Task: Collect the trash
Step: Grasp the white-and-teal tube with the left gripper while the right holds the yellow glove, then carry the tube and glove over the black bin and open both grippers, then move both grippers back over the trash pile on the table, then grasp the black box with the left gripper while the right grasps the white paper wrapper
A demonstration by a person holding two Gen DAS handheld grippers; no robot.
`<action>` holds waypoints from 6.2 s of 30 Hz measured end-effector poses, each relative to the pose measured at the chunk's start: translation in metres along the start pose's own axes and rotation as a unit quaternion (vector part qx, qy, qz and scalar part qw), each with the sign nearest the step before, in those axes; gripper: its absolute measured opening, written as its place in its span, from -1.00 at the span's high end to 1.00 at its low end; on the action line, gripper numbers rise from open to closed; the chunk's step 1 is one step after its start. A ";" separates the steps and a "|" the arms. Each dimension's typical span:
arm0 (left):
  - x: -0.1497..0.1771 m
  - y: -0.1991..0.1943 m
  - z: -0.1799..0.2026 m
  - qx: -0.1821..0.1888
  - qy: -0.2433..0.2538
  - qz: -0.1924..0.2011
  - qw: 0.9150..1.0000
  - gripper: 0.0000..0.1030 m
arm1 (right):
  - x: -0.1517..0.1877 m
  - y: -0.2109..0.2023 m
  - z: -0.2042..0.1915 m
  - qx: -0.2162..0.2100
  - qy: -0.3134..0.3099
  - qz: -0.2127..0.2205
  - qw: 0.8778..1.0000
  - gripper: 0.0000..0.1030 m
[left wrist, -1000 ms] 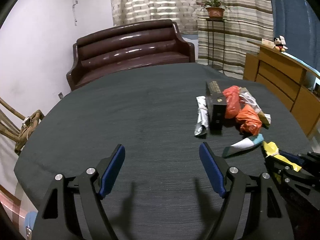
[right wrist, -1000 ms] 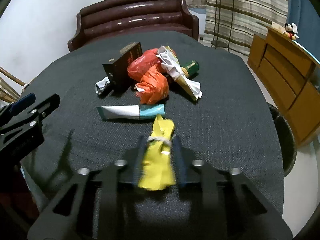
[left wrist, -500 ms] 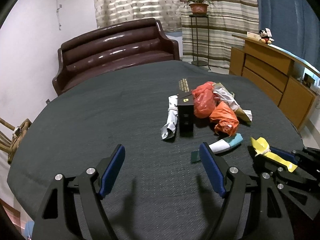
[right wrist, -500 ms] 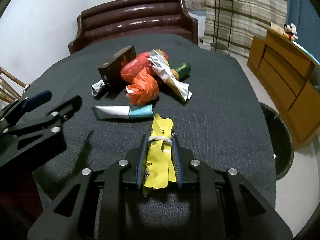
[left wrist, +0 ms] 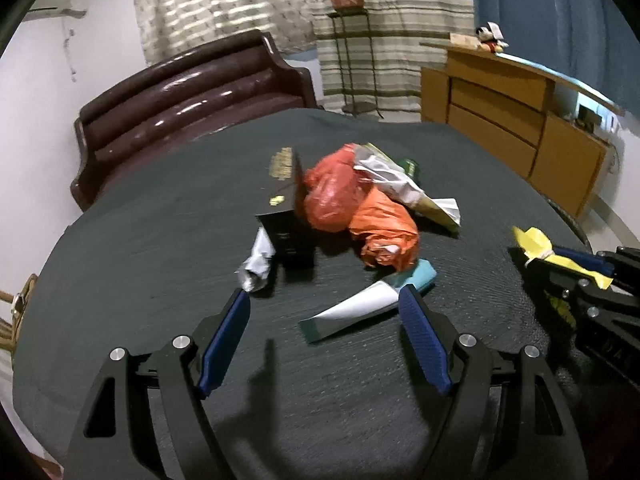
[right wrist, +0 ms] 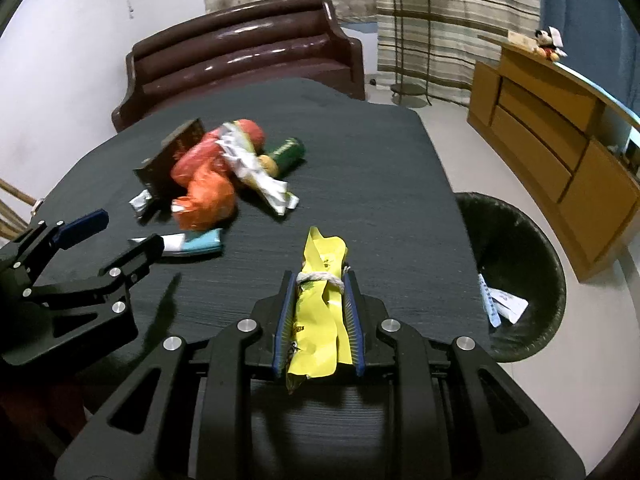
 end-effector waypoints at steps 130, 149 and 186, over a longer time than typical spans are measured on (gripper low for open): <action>-0.094 0.053 0.206 0.098 0.019 0.017 0.995 -0.05 | -0.050 -0.010 0.228 0.117 0.089 0.073 0.986 0.29; -0.088 0.019 0.121 0.041 -0.013 0.044 0.998 -0.24 | -0.054 -0.017 0.195 0.100 0.074 0.077 0.989 -0.22; -0.048 0.027 -0.054 -0.023 -0.091 0.009 0.996 0.24 | -0.077 0.035 0.008 -0.013 -0.031 0.035 0.999 -0.22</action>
Point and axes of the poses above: each gripper's, at about its wrist camera, not at the fingertips, and y roughly the way its jaws point, z to its right, x to its underside, the point moved 9 cm from there along y, roughly the way its jaws point, and after that the axes turned 3 degrees about -y, right-handed, at the moved point
